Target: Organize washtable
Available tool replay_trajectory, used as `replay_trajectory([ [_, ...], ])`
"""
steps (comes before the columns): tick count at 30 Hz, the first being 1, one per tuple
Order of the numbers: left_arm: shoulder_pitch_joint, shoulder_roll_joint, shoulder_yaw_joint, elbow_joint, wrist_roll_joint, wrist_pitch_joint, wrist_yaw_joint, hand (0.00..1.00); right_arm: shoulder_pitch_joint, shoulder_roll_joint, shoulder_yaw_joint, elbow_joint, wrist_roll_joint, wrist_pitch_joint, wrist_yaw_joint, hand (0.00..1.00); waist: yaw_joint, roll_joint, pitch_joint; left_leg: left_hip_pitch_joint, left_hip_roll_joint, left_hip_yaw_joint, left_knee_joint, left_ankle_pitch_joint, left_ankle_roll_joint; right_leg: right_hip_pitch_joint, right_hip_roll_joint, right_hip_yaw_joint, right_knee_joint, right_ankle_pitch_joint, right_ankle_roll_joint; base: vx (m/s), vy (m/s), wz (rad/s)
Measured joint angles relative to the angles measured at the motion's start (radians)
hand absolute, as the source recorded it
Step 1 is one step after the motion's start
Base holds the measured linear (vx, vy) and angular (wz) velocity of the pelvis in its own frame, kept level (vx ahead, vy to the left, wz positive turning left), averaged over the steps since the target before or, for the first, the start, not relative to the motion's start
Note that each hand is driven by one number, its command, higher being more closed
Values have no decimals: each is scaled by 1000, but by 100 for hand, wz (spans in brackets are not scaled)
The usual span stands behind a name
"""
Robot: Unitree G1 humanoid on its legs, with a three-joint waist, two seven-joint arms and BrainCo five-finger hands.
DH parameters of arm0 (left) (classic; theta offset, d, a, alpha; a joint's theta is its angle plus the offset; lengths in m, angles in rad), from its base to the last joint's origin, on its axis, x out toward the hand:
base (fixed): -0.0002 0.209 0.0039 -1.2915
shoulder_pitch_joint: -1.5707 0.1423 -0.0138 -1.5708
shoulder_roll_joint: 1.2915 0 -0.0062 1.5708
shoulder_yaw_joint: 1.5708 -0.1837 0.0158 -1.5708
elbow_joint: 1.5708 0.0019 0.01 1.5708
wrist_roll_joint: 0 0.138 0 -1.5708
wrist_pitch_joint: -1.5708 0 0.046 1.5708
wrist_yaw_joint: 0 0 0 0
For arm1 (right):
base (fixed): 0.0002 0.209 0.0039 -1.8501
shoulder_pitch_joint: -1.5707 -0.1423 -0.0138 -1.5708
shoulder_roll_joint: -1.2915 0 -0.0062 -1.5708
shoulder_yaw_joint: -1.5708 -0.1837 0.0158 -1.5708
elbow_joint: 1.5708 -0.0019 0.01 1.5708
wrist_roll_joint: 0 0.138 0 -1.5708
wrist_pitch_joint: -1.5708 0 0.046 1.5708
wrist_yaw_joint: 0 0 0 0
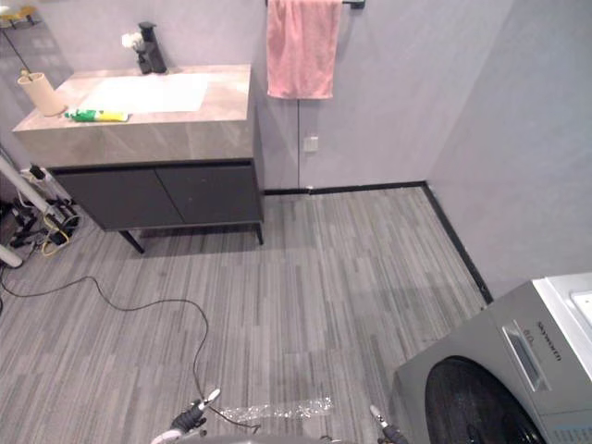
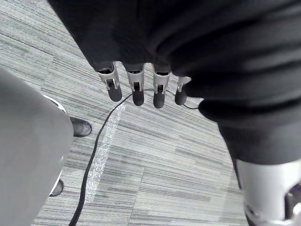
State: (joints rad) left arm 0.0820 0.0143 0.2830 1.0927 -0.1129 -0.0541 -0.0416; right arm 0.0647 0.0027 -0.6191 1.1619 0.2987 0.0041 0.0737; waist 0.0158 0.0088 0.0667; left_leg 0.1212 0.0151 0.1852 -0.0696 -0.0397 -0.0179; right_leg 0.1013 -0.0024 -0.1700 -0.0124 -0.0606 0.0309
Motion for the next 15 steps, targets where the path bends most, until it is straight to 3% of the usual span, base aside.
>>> replay_trajectory([
  [15,-3,6,-15,4,-1,0,1,0,0,0,0,1,-1,0,19,0,-1,-4,1,16,-1,-1,-15,0,-1,14,0,-21,-10,0,0,-3,-4,0],
])
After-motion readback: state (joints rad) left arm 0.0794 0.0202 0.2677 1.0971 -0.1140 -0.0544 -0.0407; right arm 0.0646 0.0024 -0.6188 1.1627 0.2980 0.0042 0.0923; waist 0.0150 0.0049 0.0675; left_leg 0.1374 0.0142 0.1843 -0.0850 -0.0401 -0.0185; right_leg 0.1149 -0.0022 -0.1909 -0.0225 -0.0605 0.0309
